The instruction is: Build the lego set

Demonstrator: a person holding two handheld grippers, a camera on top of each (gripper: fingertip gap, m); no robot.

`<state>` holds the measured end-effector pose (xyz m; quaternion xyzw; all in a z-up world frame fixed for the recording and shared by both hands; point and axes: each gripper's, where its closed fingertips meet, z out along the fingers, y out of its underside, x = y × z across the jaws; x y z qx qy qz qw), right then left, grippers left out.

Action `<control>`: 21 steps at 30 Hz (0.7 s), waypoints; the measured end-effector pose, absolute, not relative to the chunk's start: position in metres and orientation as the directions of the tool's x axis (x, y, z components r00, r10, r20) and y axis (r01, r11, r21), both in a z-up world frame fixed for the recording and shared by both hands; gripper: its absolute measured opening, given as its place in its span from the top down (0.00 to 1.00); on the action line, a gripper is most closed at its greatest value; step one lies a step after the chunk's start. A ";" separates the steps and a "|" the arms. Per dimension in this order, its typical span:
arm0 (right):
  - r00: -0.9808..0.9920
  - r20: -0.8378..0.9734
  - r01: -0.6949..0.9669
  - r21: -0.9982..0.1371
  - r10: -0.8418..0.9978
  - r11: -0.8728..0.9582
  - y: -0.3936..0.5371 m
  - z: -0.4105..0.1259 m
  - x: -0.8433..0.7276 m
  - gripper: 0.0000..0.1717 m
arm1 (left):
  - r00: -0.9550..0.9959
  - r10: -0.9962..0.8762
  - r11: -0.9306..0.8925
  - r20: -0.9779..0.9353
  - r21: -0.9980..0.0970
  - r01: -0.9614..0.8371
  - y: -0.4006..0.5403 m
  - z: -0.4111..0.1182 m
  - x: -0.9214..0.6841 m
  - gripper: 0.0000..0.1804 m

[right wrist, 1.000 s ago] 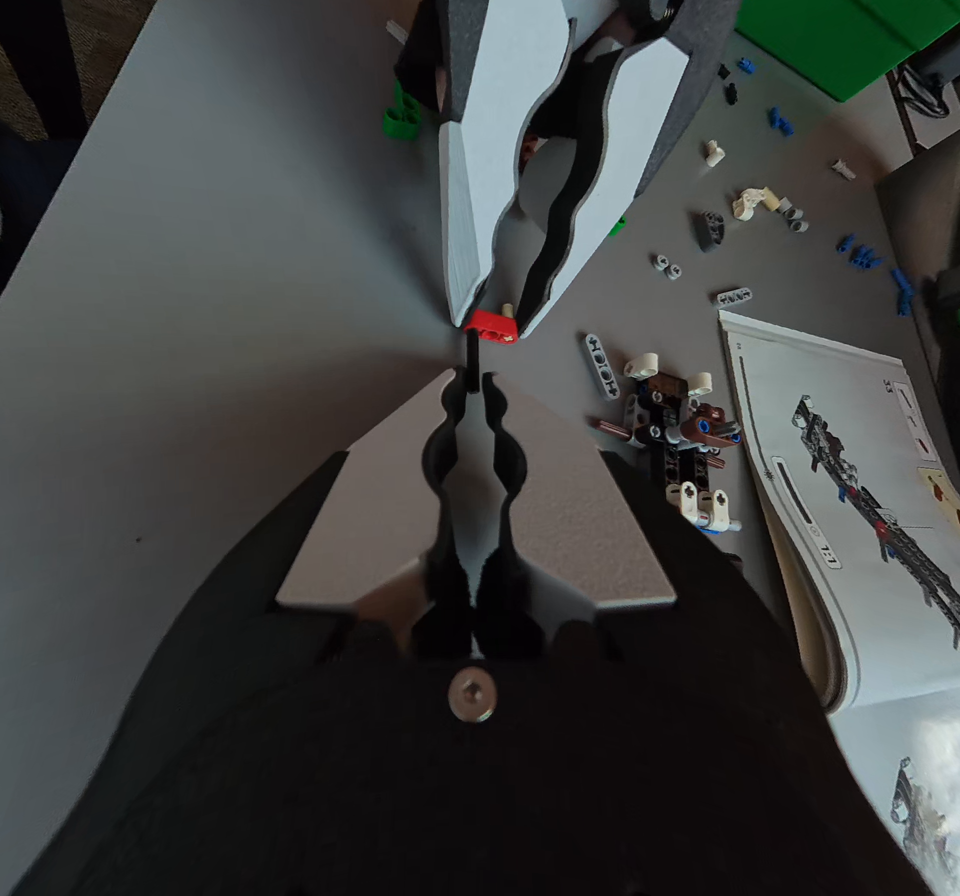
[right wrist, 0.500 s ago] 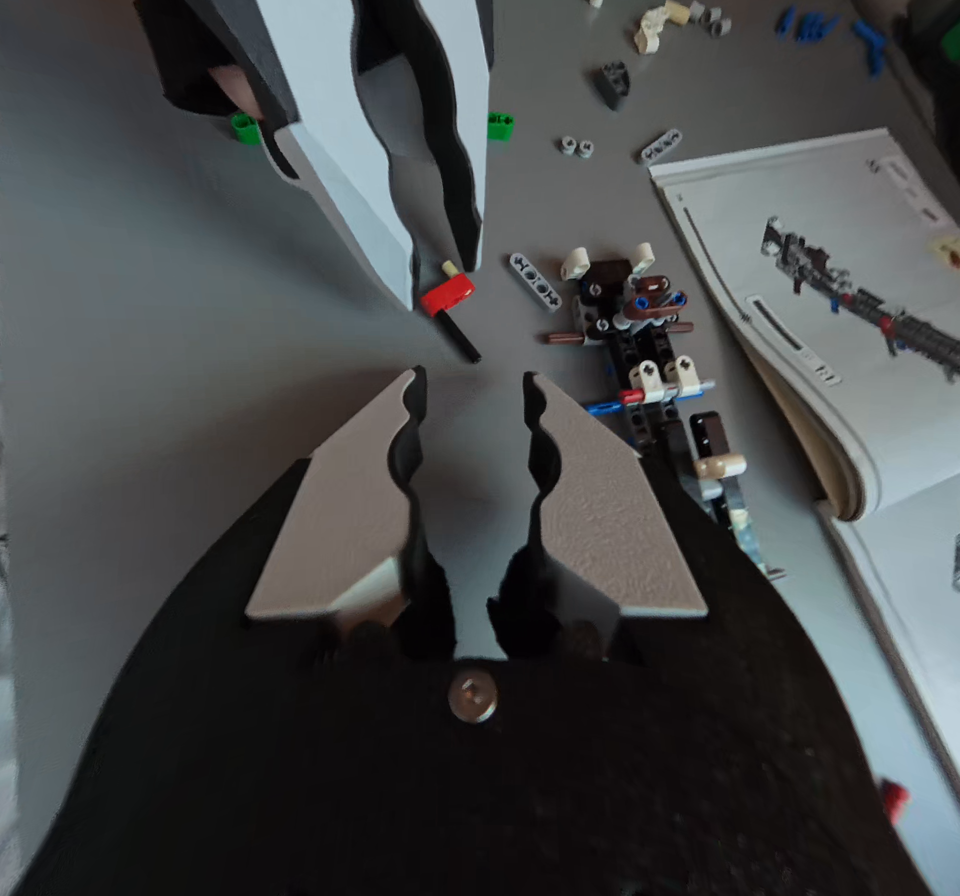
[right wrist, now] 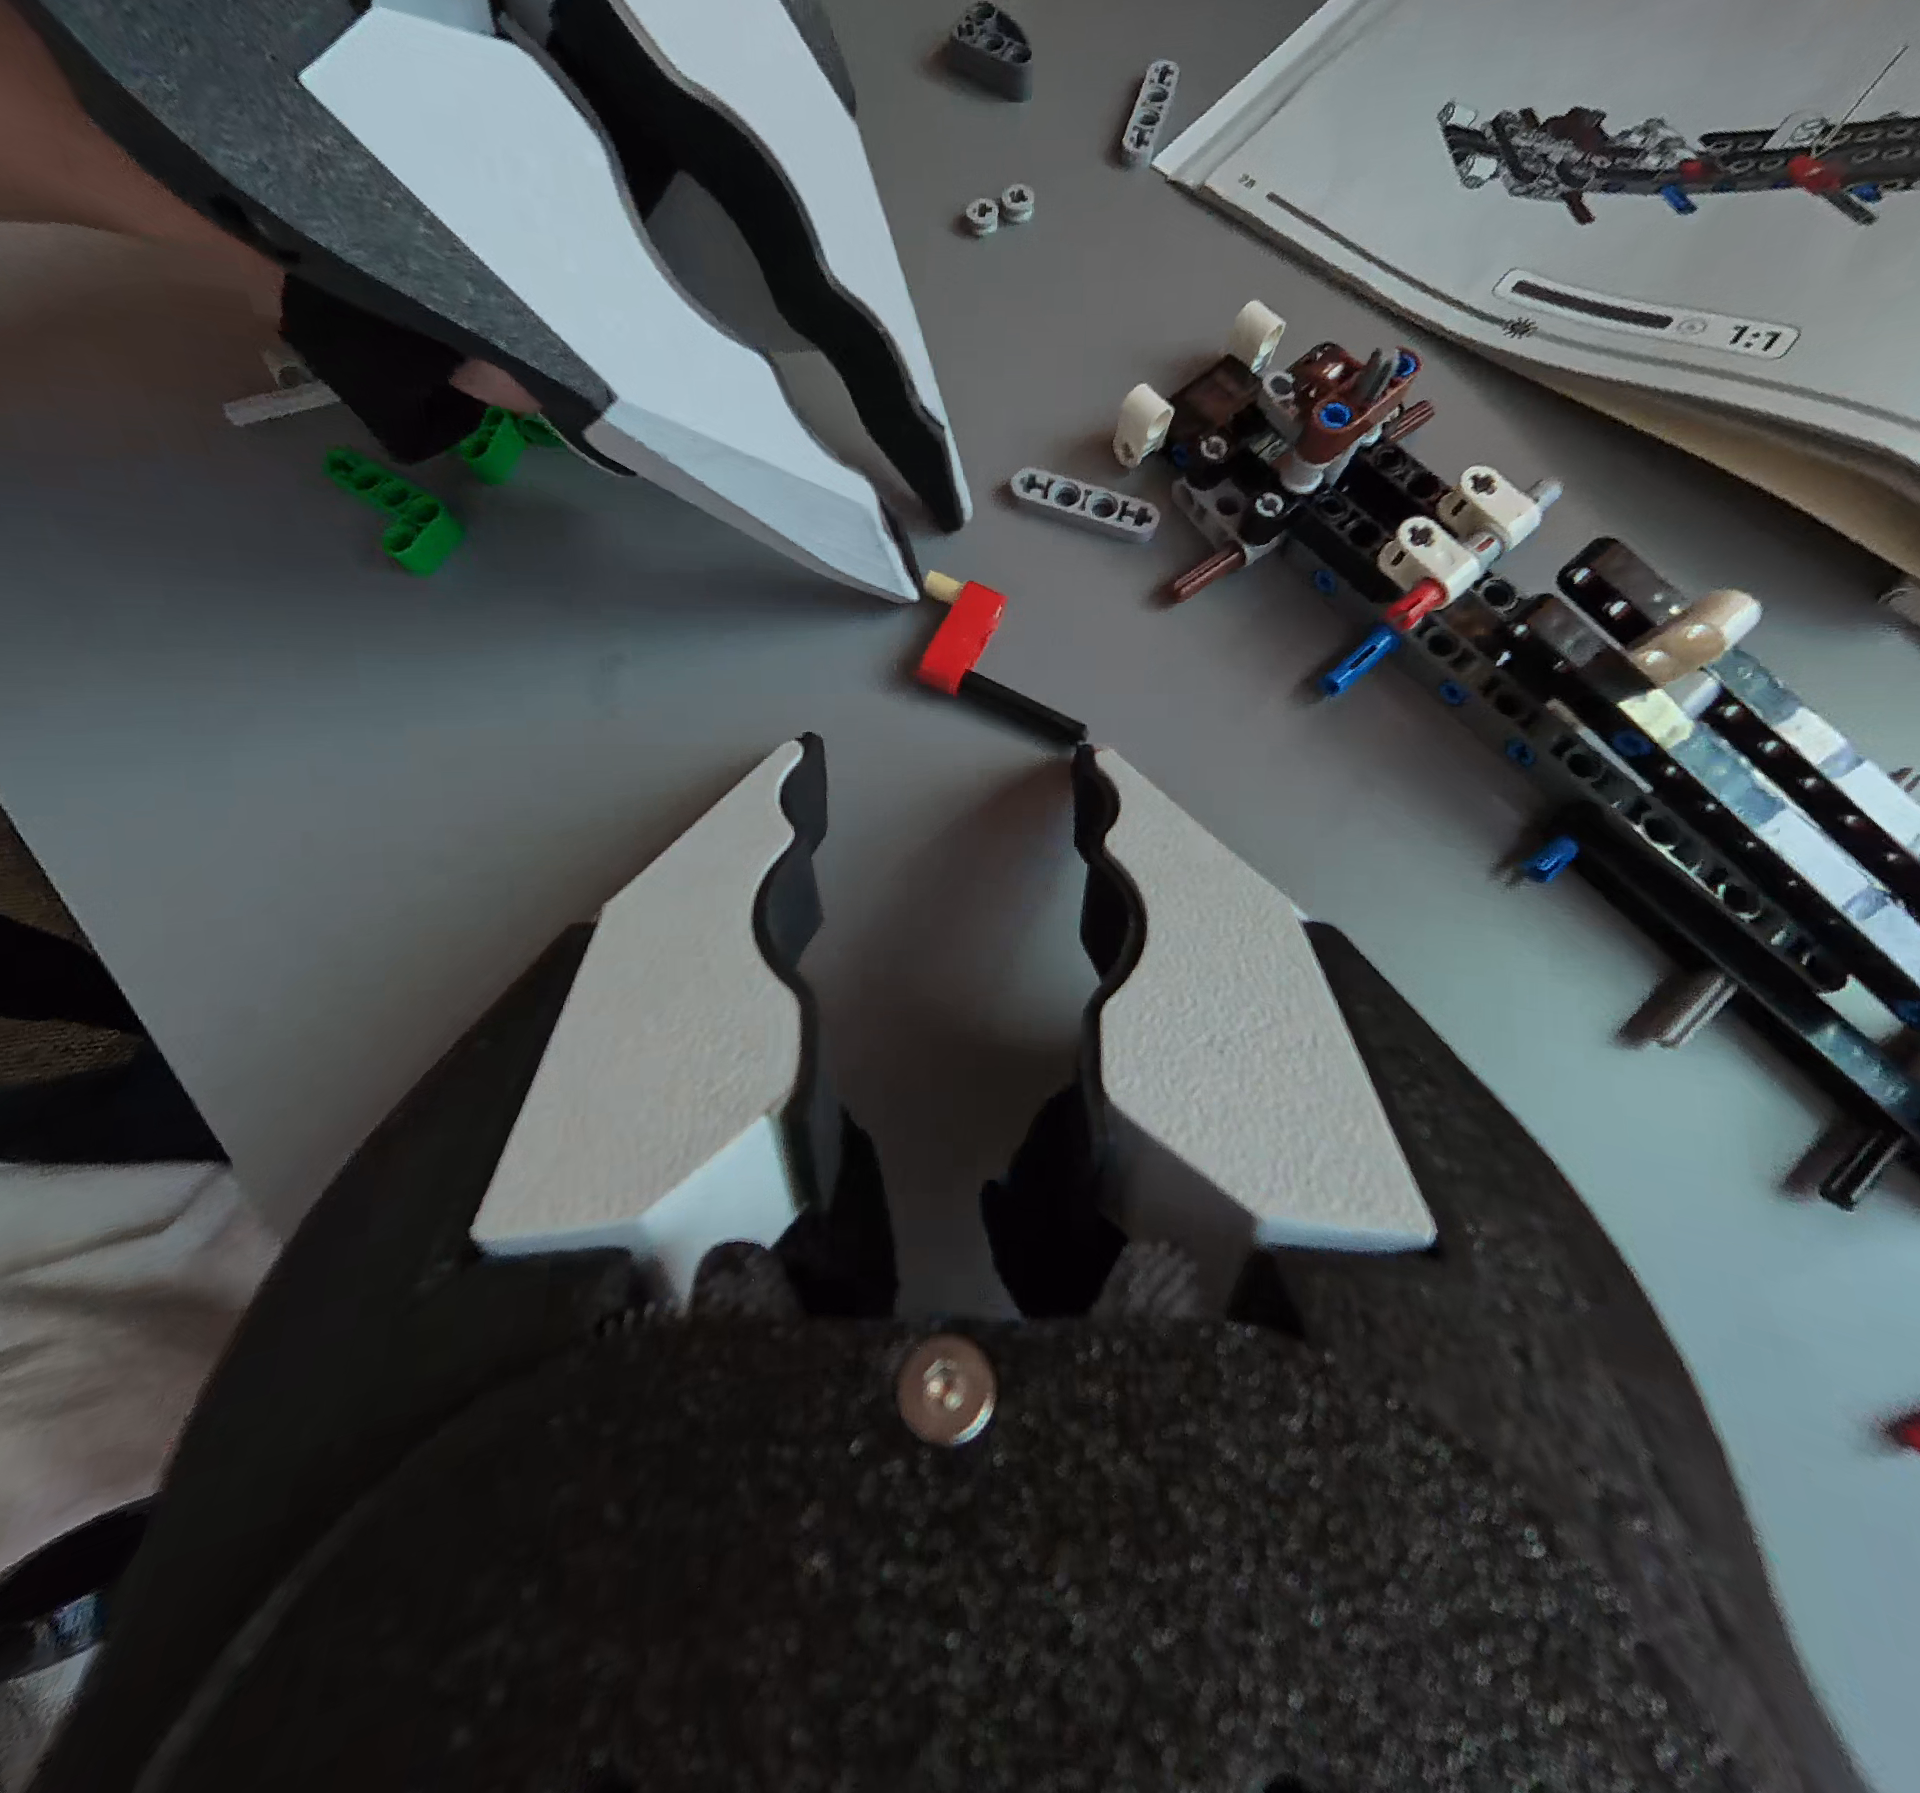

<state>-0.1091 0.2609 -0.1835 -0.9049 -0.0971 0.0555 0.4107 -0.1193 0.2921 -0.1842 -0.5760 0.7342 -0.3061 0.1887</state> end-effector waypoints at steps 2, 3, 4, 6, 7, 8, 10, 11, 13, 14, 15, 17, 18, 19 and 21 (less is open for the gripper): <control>0.979 0.004 0.137 -0.754 0.204 -0.642 0.262 -0.184 -0.111 0.73 | -0.268 -0.958 0.133 0.100 -0.676 -0.725 0.286 -0.184 -0.118 0.98; 0.982 0.033 0.149 -0.747 0.188 -0.648 0.263 -0.185 -0.108 0.72 | -0.264 -0.959 0.125 0.106 -0.678 -0.725 0.283 -0.184 -0.119 1.00; 0.982 0.051 0.157 -0.750 0.181 -0.643 0.264 -0.184 -0.107 0.72 | -0.267 -0.957 0.121 0.115 -0.678 -0.725 0.280 -0.185 -0.120 0.99; 0.983 0.056 0.155 -0.750 0.172 -0.643 0.264 -0.184 -0.106 0.72 | -0.272 -0.956 0.131 0.107 -0.674 -0.727 0.276 -0.185 -0.125 0.98; 0.983 0.053 0.155 -0.750 0.176 -0.643 0.263 -0.184 -0.106 0.72 | -0.269 -0.959 0.144 0.086 -0.672 -0.727 0.277 -0.185 -0.126 0.98; 0.981 0.068 0.173 -0.749 0.184 -0.640 0.262 -0.184 -0.105 0.72 | -0.263 -0.963 0.155 0.061 -0.672 -0.724 0.280 -0.185 -0.127 0.97; 0.972 0.130 0.226 -0.737 0.195 -0.636 0.262 -0.182 -0.094 0.72 | -0.248 -0.968 0.154 0.041 -0.682 -0.715 0.286 -0.185 -0.126 0.97; 0.963 0.137 0.256 -0.730 0.230 -0.634 0.262 -0.182 -0.095 0.72 | -0.246 -0.968 0.146 0.048 -0.690 -0.709 0.286 -0.185 -0.125 0.96; 0.947 0.140 0.297 -0.727 0.289 -0.620 0.264 -0.181 -0.096 0.72 | -0.245 -0.968 0.138 0.055 -0.700 -0.701 0.286 -0.184 -0.123 0.96; 0.937 0.131 0.313 -0.728 0.325 -0.609 0.264 -0.181 -0.099 0.73 | -0.244 -0.969 0.142 0.047 -0.702 -0.698 0.286 -0.184 -0.122 0.96; 0.935 0.121 0.310 -0.733 0.333 -0.605 0.266 -0.182 -0.097 0.75 | -0.246 -0.968 0.148 0.040 -0.702 -0.697 0.286 -0.184 -0.123 0.96; 0.941 0.061 0.265 -0.745 0.334 -0.612 0.269 -0.184 -0.097 0.75 | -0.245 -0.969 0.153 0.032 -0.700 -0.698 0.285 -0.182 -0.124 0.96; 0.945 0.022 0.233 -0.745 0.327 -0.624 0.270 -0.185 -0.097 0.75 | -0.241 -0.970 0.153 0.029 -0.698 -0.699 0.285 -0.180 -0.125 0.96; 0.949 -0.007 0.203 -0.751 0.315 -0.628 0.272 -0.184 -0.097 0.75 | -0.236 -0.971 0.152 0.025 -0.698 -0.699 0.285 -0.178 -0.126 0.96; 0.951 -0.023 0.185 -0.753 0.307 -0.631 0.273 -0.184 -0.098 0.75 | -0.239 -0.971 0.152 0.024 -0.707 -0.691 0.283 -0.172 -0.128 0.96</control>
